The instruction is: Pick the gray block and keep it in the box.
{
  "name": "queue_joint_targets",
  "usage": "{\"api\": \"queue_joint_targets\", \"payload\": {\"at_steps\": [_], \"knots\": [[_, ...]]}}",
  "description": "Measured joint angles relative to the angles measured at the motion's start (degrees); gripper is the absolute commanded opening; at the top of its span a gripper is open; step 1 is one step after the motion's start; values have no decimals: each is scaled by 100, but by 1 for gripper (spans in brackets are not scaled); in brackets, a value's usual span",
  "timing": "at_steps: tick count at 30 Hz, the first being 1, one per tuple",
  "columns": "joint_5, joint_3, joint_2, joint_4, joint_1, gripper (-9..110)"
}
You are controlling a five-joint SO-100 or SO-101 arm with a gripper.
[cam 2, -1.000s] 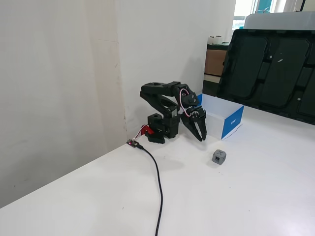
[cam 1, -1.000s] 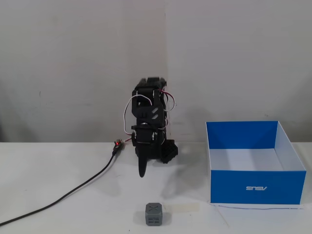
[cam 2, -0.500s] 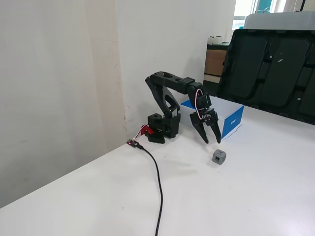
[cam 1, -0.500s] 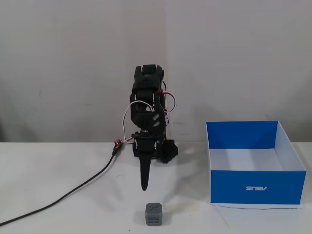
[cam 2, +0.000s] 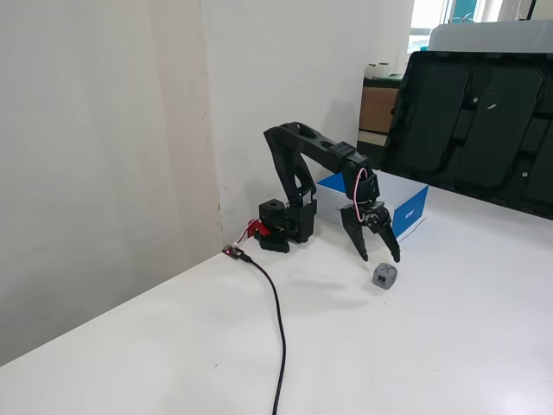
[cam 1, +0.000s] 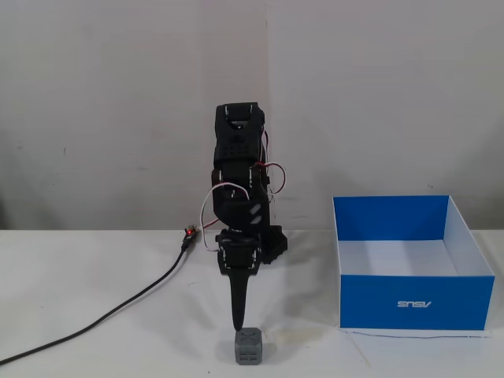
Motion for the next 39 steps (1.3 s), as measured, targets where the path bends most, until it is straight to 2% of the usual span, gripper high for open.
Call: {"api": "queue_joint_targets", "payload": {"at_steps": [22,39], "knots": [[0,-554,-1538,-404,-149,26],[0,-571,-1934,-694,-211,26]]}}
